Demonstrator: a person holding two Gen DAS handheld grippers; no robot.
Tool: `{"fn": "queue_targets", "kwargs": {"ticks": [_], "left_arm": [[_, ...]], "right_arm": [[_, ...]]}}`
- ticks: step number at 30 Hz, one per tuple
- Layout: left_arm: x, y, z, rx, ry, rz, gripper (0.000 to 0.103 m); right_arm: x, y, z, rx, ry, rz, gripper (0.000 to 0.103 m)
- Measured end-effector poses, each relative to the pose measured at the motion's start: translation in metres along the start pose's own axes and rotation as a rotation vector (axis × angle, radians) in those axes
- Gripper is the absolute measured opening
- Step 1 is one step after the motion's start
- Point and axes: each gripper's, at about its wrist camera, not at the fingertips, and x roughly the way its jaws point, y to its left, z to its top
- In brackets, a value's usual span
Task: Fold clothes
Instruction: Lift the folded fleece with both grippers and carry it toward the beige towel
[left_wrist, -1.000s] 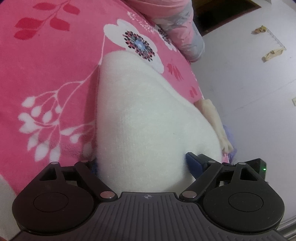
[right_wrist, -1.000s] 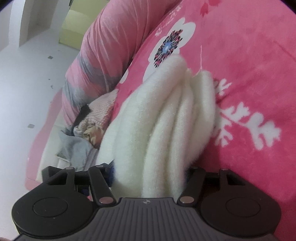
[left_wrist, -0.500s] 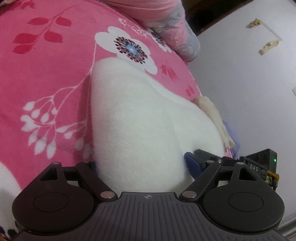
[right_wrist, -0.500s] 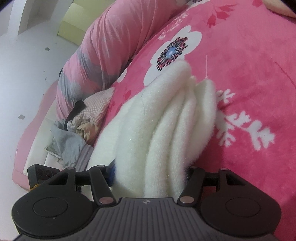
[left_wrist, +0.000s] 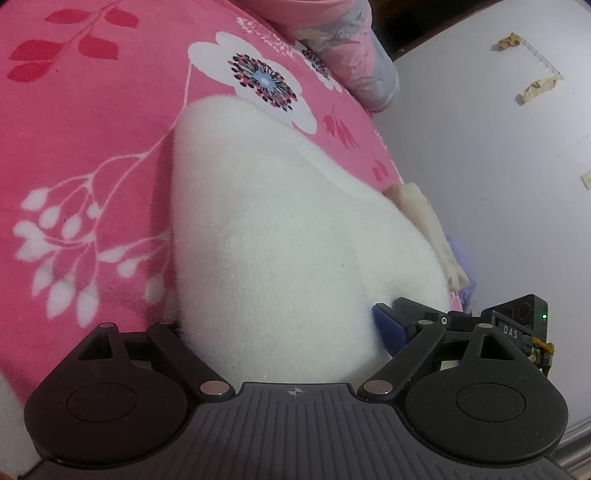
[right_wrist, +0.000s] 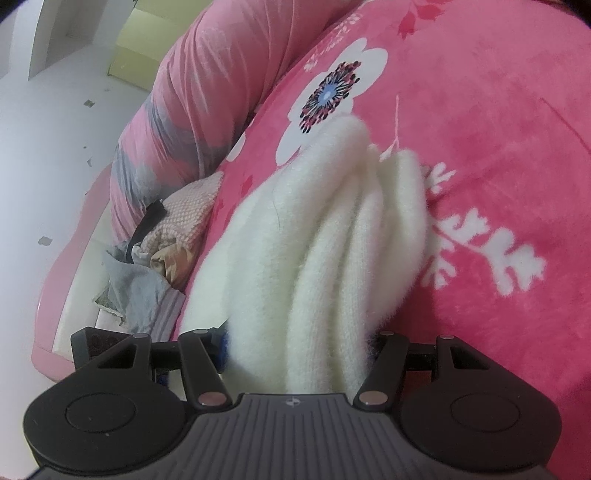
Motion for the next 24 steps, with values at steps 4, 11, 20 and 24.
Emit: {"fn": "queue_targets", "kwargs": {"ticks": [4, 11, 20, 24], "left_arm": [[-0.002, -0.006, -0.003, 0.023, -0.015, 0.028, 0.086], [-0.010, -0.016, -0.005, 0.044, -0.031, 0.057, 0.084], [-0.024, -0.038, -0.012, 0.088, -0.049, 0.085, 0.083], [-0.028, -0.049, -0.015, 0.110, -0.057, 0.110, 0.083]], "right_arm": [[-0.002, 0.013, -0.004, -0.055, -0.017, -0.040, 0.062], [-0.009, 0.025, -0.006, -0.103, -0.037, -0.062, 0.062], [-0.021, 0.037, -0.010, -0.127, -0.062, -0.057, 0.061], [-0.027, 0.038, -0.012, -0.132, -0.071, -0.050, 0.061]]}}
